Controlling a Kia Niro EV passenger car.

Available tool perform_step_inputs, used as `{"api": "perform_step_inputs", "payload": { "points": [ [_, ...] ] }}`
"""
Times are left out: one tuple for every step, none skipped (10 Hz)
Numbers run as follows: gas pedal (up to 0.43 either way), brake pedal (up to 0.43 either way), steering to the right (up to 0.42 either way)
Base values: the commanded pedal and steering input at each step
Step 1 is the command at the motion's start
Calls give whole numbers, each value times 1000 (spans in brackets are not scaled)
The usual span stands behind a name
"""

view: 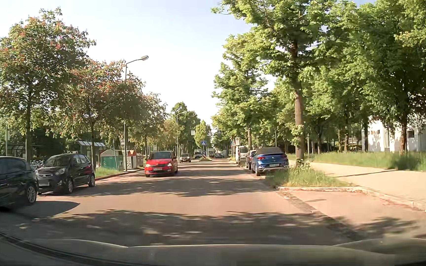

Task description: Follow the waypoints while adhering to traffic rules and regulations

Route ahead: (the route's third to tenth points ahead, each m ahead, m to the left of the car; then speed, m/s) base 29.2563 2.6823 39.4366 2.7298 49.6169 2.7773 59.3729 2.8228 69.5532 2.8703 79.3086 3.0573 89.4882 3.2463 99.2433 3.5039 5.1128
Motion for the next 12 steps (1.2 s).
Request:
{"api": "perform_step_inputs", "payload": {
  "points": [
    [209, 0, -1],
    [220, 0, -3],
    [220, 0, -5],
    [220, 0, -6],
    [220, 0, -8],
    [220, 0, -10],
    [220, 0, -13],
    [220, 0, -15],
    [220, 0, -16],
    [220, 0, -18],
    [220, 0, -18],
    [220, 0, -18]
  ]
}}
